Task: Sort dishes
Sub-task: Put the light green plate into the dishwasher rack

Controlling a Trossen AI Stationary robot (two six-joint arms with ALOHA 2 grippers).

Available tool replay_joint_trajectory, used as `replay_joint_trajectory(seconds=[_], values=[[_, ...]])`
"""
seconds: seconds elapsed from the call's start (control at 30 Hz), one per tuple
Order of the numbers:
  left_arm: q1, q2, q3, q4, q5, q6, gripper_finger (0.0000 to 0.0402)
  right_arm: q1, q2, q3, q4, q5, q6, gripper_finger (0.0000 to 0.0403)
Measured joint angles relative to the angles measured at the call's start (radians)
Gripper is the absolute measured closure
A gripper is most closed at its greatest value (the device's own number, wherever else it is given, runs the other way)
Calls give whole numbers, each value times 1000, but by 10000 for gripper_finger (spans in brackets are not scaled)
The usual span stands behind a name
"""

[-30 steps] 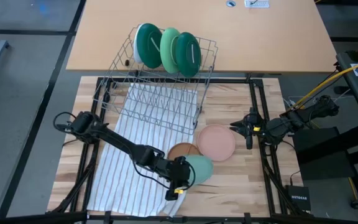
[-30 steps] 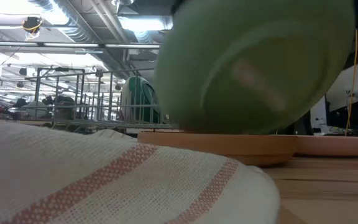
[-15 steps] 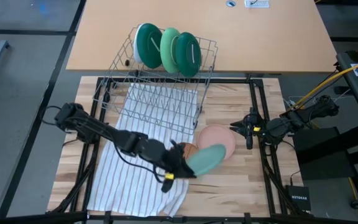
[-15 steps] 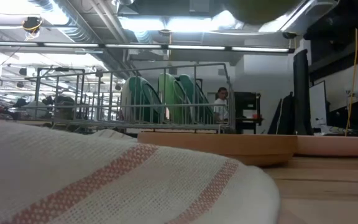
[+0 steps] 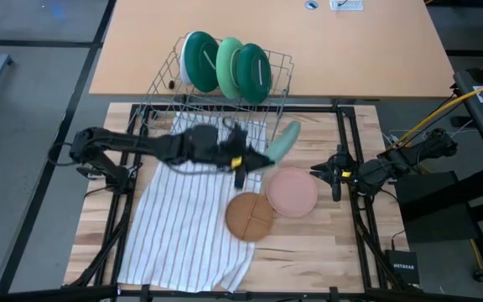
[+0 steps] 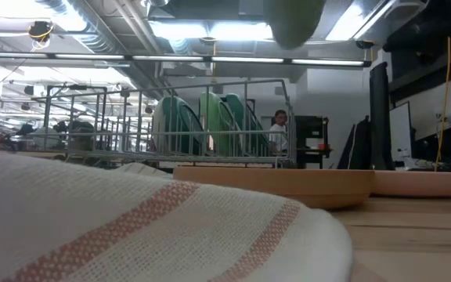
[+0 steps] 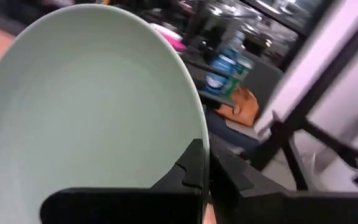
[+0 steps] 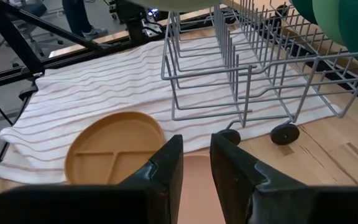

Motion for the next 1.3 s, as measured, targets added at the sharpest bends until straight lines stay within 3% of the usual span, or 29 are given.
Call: replay_joint_trajectory(seconds=[0.3,0.93,1.3], values=[[200,0,-48,-16,119,-211,401,0,0,0,-5,0,0,317],[374,-43,-531,740,183,-528,401,0,0,0,-66,2,0,317],[420,-106,-668,785,183,-553,401,0,0,0,-71,3,0,317]])
